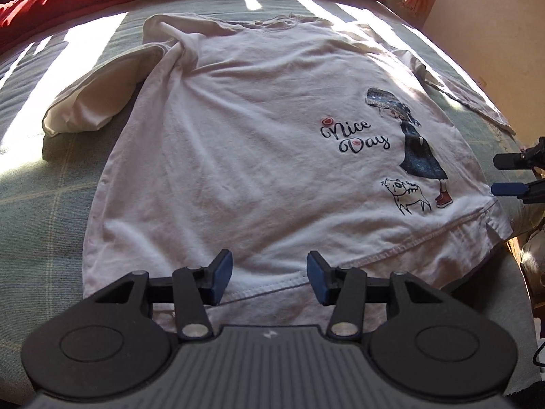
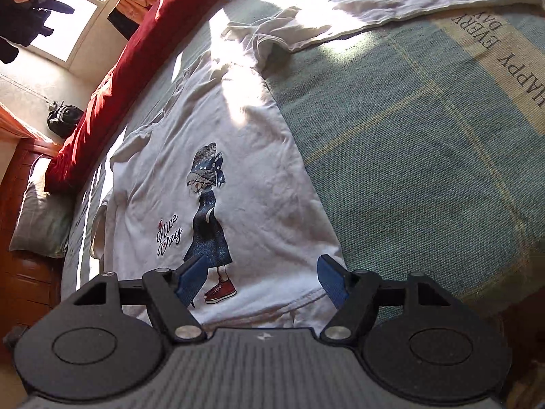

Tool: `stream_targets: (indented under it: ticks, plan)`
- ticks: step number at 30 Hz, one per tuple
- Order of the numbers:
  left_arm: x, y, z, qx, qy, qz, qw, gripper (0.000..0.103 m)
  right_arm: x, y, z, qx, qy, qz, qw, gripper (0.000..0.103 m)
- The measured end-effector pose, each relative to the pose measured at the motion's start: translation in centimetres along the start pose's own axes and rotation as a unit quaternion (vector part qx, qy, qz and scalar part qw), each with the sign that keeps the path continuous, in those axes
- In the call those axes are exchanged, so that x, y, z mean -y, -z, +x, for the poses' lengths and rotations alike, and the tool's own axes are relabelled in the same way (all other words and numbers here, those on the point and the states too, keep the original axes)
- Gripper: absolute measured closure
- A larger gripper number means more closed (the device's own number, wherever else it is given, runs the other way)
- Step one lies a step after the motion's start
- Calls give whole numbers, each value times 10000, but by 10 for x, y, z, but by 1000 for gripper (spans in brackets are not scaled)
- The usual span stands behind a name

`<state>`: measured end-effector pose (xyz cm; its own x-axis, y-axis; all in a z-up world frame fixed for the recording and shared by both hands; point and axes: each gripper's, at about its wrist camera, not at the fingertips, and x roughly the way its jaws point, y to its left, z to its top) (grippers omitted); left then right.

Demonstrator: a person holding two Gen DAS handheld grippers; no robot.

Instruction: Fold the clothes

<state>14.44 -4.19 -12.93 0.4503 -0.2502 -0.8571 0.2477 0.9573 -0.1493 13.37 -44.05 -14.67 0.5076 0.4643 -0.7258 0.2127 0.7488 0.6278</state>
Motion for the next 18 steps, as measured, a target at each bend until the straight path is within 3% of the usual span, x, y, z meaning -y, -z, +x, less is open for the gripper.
stream_targets:
  ticks: [3, 10, 14, 18]
  plan:
    - [3, 0, 9, -155, 97, -66, 9998, 50, 2, 3, 7, -104, -211, 140, 9996, 27]
    - [9, 17, 0, -204, 53, 281, 9994, 45, -9, 24, 13, -399, 139, -93, 9991, 27]
    - [15, 3, -9, 166, -126, 540, 9983, 40, -59, 26, 17, -184, 389, -1340, 9900, 27]
    - [20, -5, 5, 307, -127, 641, 9974, 39, -110, 39, 52, -147, 728, -2748, 9586, 26]
